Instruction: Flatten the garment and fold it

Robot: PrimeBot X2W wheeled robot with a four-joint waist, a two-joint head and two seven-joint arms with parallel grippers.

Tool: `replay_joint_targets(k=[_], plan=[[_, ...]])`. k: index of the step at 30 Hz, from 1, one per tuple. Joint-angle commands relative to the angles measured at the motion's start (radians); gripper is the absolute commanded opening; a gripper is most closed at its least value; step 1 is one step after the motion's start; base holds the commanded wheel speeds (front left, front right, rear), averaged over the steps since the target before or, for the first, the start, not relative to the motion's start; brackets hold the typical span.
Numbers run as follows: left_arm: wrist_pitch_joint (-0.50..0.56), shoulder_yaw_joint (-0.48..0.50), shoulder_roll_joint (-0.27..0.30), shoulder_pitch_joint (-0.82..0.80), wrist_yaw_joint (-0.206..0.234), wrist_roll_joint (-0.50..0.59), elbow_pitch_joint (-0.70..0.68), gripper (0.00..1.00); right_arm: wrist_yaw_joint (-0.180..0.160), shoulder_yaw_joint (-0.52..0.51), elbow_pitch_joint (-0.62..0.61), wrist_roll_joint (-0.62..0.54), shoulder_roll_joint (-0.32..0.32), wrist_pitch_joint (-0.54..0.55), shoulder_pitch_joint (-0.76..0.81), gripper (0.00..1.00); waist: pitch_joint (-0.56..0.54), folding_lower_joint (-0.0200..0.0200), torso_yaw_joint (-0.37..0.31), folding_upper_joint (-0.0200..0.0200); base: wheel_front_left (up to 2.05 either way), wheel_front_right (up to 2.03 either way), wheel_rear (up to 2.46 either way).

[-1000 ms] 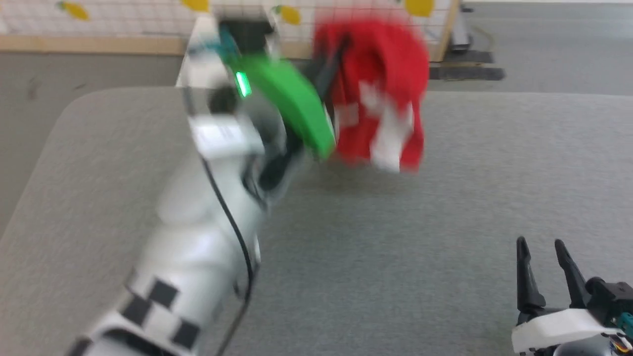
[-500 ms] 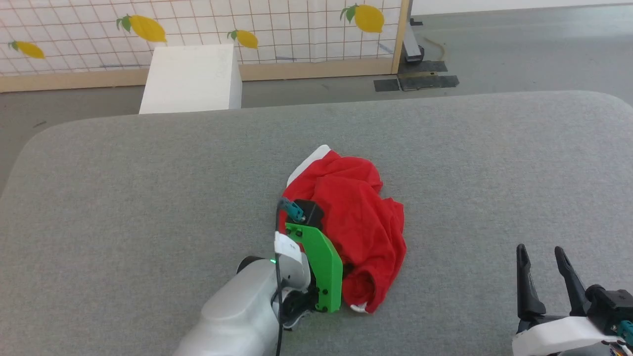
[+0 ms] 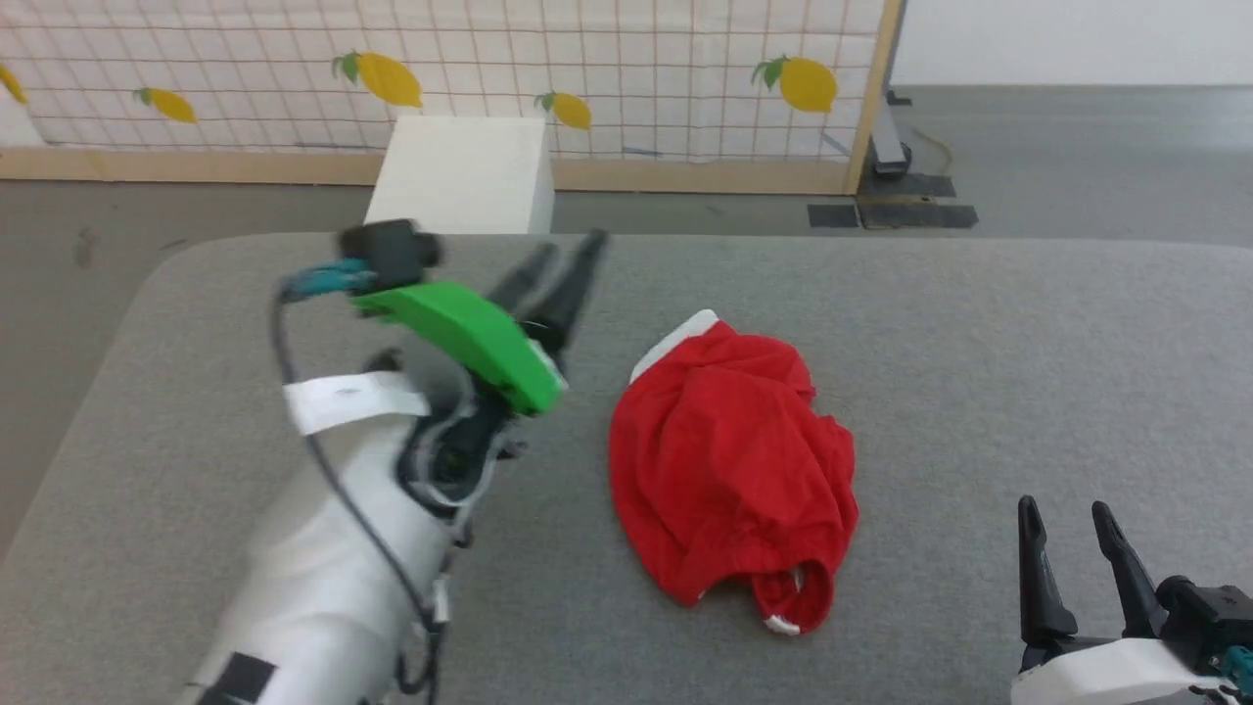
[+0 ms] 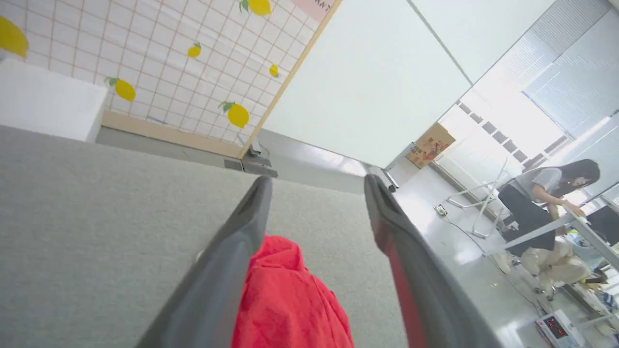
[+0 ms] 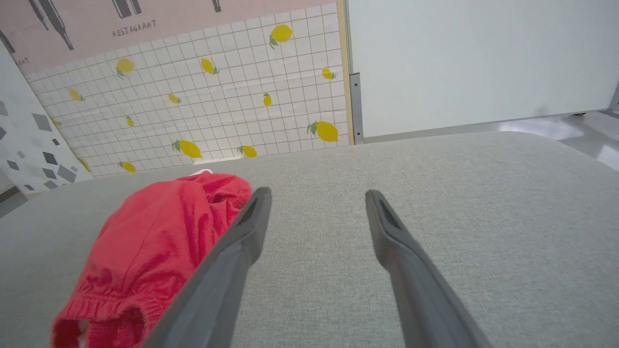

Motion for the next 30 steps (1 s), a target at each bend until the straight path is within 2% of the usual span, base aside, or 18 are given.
replay_joint_targets(k=[1, 4, 7, 10, 11, 12, 16, 23, 27, 30], plan=[[-0.049, 0.014, 0.03, 0.011, 0.01, 0.031, -0.011, 1.0, -0.001, -0.001, -0.004, 0.006, 0.0, -0.006, 0.011, 1.0, -0.02, 0.0001, 0.024, -0.0001, 0.0, 0.0, 0.0], [-0.178, 0.038, 0.092, 0.043, 0.047, 0.115, -0.035, 1.0, -0.001, -0.003, -0.004, 0.007, 0.0, -0.006, 0.012, 1.0, -0.029, 0.0001, 0.035, -0.0001, 0.0, 0.0, 0.0], [-0.28, 0.069, 0.148, 0.099, 0.108, 0.2, -0.06, 1.0, -0.001, -0.003, -0.006, 0.005, 0.0, -0.006, 0.013, 1.0, -0.032, 0.0001, 0.043, -0.0001, 0.0, 0.0, 0.0], [-0.307, 0.116, 0.185, 0.174, 0.162, 0.284, -0.11, 1.0, -0.001, -0.006, -0.009, 0.003, 0.0, -0.006, 0.014, 1.0, -0.033, 0.0001, 0.047, -0.0001, 0.0, 0.0, 0.0], [-0.309, 0.182, 0.195, 0.265, 0.205, 0.388, -0.208, 1.0, -0.001, -0.008, -0.011, 0.0, 0.0, -0.006, 0.015, 1.0, -0.028, 0.0001, 0.05, -0.0001, 0.0, 0.0, 0.0], [-0.309, 0.198, 0.194, 0.308, 0.214, 0.427, -0.24, 1.0, -0.001, -0.008, -0.008, -0.001, 0.0, -0.006, 0.016, 1.0, -0.026, 0.0001, 0.05, -0.0001, 0.0, 0.0, 0.0], [-0.31, 0.206, 0.178, 0.448, 0.216, 0.515, -0.297, 1.0, -0.001, -0.006, 0.003, -0.005, 0.0, -0.006, 0.012, 1.0, -0.016, 0.0001, 0.052, -0.0001, 0.0, 0.0, 0.0], [-0.307, 0.193, 0.14, 0.557, 0.201, 0.496, -0.273, 1.0, -0.001, 0.003, 0.018, -0.007, 0.0, 0.033, -0.017, 1.0, 0.015, 0.0001, 0.053, -0.0001, 0.0, 0.0, 0.0], [-0.306, 0.189, 0.133, 0.565, 0.204, 0.493, -0.275, 1.0, -0.001, 0.012, 0.025, -0.001, 0.0, 0.129, -0.063, 1.0, 0.029, 0.0001, 0.055, -0.0001, 0.0, 0.0, 0.0], [-0.306, 0.19, 0.13, 0.566, 0.216, 0.499, -0.287, 1.0, -0.001, 0.027, 0.031, -0.007, 0.0, 0.267, -0.121, 1.0, 0.04, 0.0001, 0.057, -0.0001, 0.0, 0.0, 0.0]])
